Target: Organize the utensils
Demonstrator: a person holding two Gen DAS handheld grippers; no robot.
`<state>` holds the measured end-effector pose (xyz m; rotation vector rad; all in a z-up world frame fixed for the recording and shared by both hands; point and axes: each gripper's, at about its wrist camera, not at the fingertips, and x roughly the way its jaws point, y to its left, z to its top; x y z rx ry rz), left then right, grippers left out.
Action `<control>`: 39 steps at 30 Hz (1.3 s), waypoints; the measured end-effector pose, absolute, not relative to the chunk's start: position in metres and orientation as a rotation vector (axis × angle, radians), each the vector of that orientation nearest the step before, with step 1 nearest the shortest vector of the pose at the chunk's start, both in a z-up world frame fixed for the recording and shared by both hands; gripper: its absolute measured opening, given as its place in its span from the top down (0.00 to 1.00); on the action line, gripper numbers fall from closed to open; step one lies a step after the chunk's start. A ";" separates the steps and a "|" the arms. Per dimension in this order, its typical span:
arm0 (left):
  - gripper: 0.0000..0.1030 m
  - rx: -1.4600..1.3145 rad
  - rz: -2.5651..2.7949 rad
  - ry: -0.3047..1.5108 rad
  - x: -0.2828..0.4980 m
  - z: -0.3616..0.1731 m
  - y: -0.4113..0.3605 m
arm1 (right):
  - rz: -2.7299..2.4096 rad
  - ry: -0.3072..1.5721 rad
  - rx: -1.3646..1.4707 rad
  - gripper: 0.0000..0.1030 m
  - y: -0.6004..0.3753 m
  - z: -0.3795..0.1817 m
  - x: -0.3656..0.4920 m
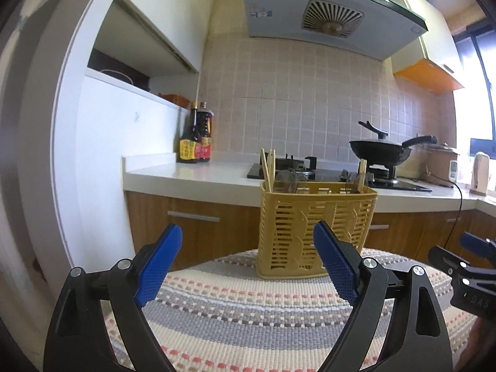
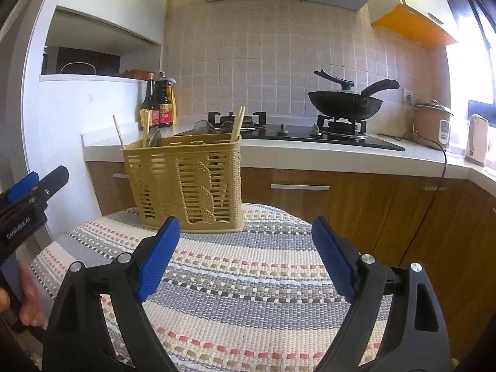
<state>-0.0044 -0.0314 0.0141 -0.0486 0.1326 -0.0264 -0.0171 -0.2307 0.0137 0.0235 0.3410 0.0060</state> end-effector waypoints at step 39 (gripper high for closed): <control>0.14 0.033 -0.038 0.221 0.006 0.001 -0.040 | -0.007 0.337 0.030 0.20 -0.235 0.014 -0.023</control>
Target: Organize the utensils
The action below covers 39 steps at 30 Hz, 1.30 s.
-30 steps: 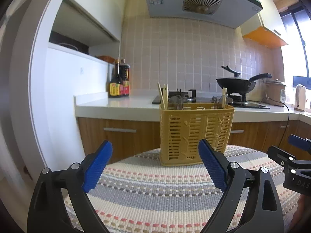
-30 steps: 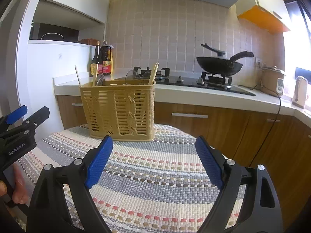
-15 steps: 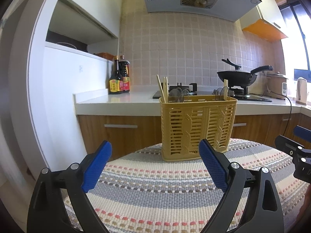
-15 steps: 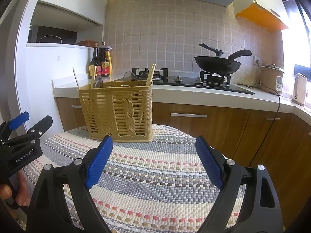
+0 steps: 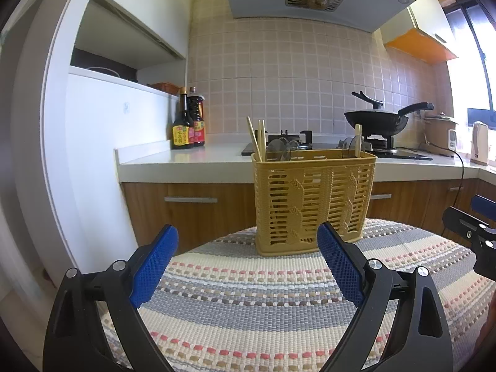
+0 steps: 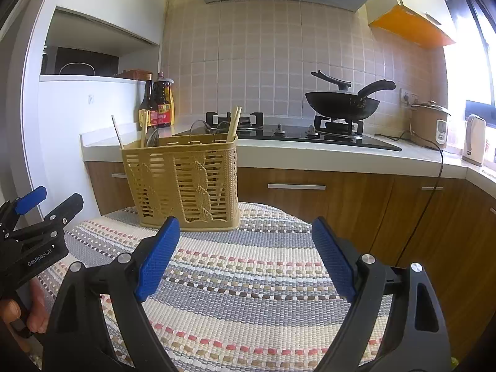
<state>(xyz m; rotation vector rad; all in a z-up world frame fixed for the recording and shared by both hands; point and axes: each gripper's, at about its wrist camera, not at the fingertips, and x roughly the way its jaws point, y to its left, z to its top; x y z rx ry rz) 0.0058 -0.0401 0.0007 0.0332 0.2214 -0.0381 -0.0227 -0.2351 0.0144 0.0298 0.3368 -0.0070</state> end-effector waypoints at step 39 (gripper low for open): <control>0.10 0.040 -0.031 0.240 0.006 0.000 -0.041 | -0.010 0.333 0.013 0.16 -0.233 0.015 -0.025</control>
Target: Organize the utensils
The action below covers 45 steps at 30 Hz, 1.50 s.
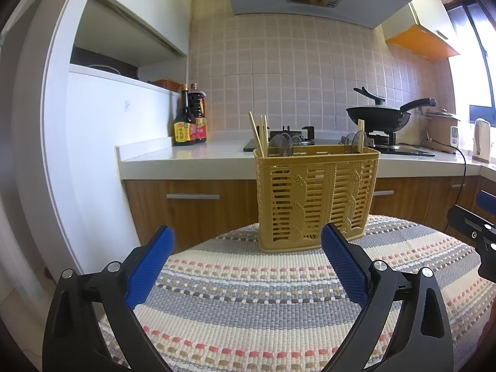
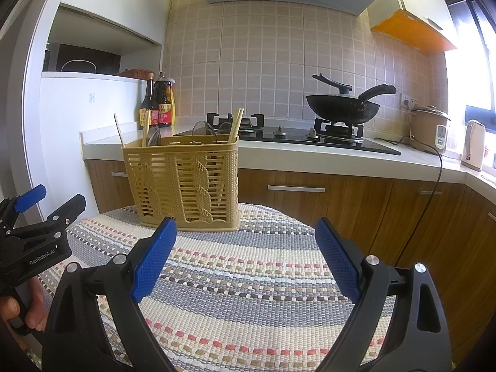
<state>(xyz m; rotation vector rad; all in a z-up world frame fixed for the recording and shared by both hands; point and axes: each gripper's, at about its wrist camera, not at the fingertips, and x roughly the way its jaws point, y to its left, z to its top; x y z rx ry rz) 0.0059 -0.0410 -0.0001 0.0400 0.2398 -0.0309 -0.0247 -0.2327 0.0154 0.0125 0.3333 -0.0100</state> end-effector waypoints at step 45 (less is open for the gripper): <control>0.08 0.041 -0.050 0.249 0.007 -0.002 -0.042 | -0.008 0.350 0.012 0.13 -0.232 0.013 -0.020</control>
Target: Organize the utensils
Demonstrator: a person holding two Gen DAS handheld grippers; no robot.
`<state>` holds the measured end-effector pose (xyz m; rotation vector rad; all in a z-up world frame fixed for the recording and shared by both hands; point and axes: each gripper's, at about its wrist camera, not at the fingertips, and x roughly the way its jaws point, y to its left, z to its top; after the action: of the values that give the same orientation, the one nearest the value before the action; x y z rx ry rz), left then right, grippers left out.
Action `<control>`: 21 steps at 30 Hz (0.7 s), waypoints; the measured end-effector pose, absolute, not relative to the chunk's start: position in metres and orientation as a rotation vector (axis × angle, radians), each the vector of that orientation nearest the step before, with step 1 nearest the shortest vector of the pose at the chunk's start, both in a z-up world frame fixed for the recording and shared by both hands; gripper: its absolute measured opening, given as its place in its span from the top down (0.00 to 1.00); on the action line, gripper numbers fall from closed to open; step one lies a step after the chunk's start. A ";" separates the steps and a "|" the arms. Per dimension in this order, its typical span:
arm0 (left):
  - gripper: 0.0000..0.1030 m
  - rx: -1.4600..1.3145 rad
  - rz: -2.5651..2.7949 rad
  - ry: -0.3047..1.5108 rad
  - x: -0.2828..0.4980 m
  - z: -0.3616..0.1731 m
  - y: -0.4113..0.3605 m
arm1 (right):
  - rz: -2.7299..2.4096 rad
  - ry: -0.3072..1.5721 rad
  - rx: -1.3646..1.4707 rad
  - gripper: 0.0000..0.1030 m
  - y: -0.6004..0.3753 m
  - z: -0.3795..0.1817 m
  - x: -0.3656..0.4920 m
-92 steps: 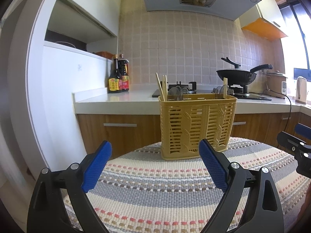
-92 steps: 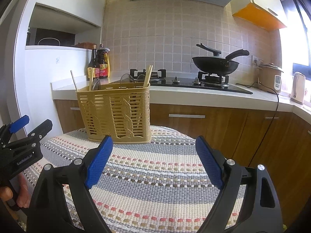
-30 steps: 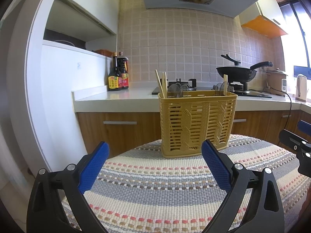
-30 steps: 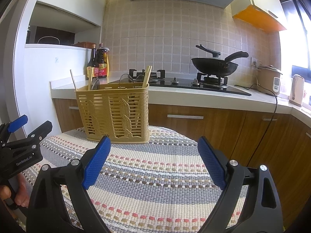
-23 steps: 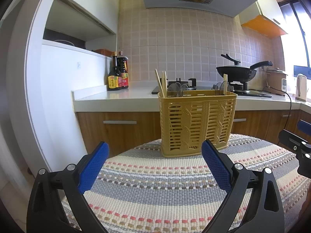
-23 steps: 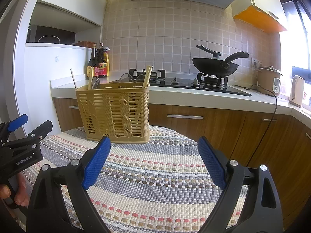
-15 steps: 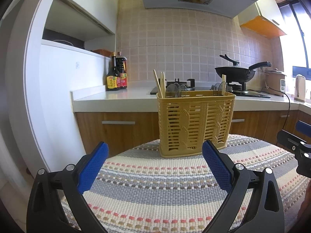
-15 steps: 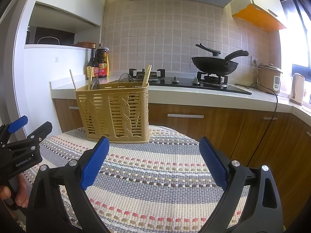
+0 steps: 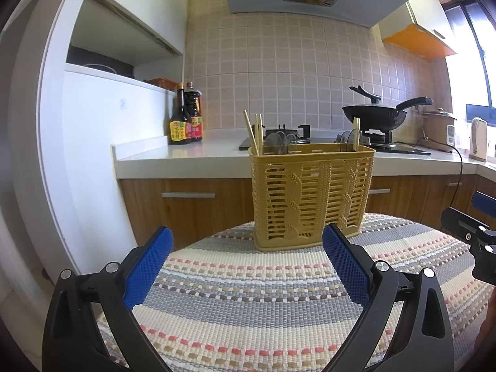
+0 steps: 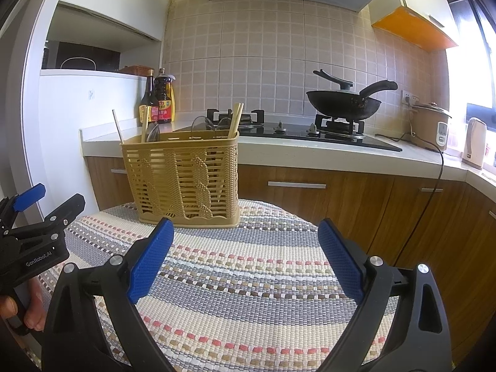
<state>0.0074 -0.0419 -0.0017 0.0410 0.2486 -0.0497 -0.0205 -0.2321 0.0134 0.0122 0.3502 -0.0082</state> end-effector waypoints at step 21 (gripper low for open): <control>0.08 0.044 -0.045 0.254 0.008 -0.002 -0.042 | -0.008 0.353 0.011 0.13 -0.231 0.013 -0.020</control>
<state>0.0081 -0.0421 -0.0019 0.0440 0.2540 -0.0447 -0.0201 -0.2312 0.0127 0.0106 0.3526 -0.0082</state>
